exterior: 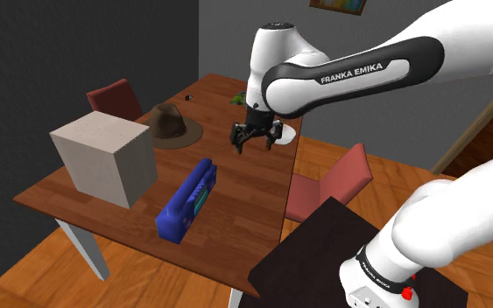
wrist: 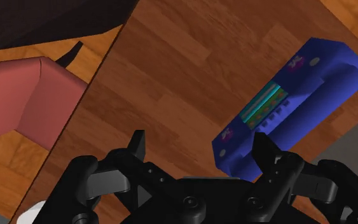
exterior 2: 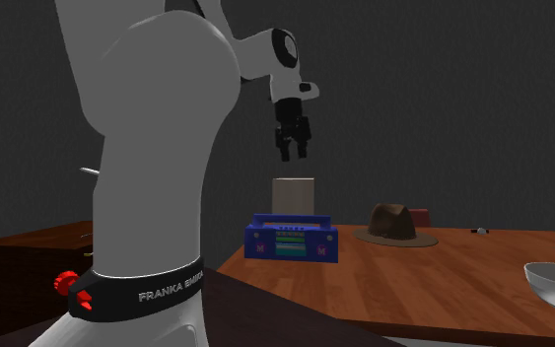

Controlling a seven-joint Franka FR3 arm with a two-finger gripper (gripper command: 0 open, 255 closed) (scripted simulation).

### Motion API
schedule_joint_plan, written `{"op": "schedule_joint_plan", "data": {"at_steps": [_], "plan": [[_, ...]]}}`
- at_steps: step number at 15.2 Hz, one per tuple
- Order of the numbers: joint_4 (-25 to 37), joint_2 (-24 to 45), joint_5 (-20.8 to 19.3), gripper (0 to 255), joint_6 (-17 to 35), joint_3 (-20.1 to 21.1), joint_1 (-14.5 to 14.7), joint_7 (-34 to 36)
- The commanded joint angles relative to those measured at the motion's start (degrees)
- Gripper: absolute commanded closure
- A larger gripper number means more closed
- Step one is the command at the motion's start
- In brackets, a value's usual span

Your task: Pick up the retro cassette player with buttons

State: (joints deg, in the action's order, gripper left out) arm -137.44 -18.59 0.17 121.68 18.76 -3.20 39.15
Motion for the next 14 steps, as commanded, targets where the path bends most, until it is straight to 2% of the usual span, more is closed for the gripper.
{"op": "schedule_joint_plan", "data": {"at_steps": [1,8,14], "plan": [[1.66,4.66,-0.99,0,2.47,2.18,-0.48,5.60],[10.96,22.25,-8.77,0,7.79,5.50,-1.20,23.58],[22.17,37.34,-15.43,0,9.07,3.54,1.88,36.89]]}}
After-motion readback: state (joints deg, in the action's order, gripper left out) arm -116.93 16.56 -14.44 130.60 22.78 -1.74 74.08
